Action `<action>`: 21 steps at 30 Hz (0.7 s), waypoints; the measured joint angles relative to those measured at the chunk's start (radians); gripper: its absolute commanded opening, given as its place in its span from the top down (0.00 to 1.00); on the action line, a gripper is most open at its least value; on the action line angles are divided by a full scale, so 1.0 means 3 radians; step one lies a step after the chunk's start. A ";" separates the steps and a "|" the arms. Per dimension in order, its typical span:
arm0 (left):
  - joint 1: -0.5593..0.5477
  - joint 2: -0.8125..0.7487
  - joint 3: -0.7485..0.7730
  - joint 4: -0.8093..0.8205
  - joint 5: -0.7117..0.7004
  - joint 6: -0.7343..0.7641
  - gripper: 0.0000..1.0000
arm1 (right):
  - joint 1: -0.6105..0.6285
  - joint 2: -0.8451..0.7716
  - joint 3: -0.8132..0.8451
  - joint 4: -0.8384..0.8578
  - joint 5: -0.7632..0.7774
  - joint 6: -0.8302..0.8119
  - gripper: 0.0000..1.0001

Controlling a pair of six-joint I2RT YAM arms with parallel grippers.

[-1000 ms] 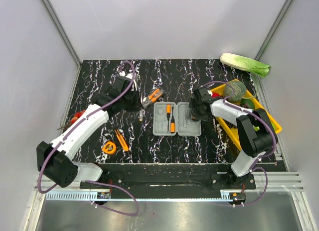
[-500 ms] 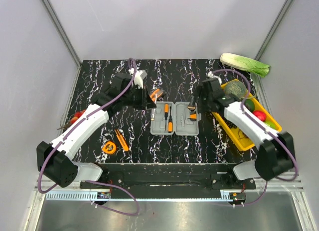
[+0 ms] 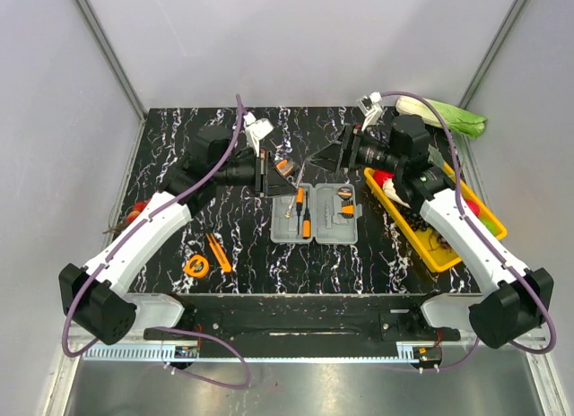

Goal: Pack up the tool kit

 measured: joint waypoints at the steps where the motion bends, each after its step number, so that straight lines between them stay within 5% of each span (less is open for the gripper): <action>1: 0.0001 -0.0006 0.0000 0.0047 0.0043 -0.0025 1.00 | 0.0001 0.0032 -0.0003 0.0144 -0.0144 0.0057 0.28; 5: 0.0001 -0.0018 0.0000 0.0184 0.0151 -0.0106 1.00 | 0.0033 0.0116 -0.0008 0.0554 -0.0544 0.0256 0.37; 16: 0.0001 -0.0017 0.0000 0.0352 0.0256 -0.0277 0.97 | 0.0235 0.0270 0.0048 0.0561 -0.0740 0.0212 0.86; 19: 0.0001 -0.0017 0.0000 0.0367 0.0257 -0.0295 0.79 | 0.0252 0.0286 0.0051 0.0554 -0.0738 0.0219 1.00; 21: 0.0000 -0.0010 0.0001 0.0371 0.0254 -0.0303 0.65 | 0.0256 0.0286 0.0066 0.0539 -0.0732 0.0215 1.00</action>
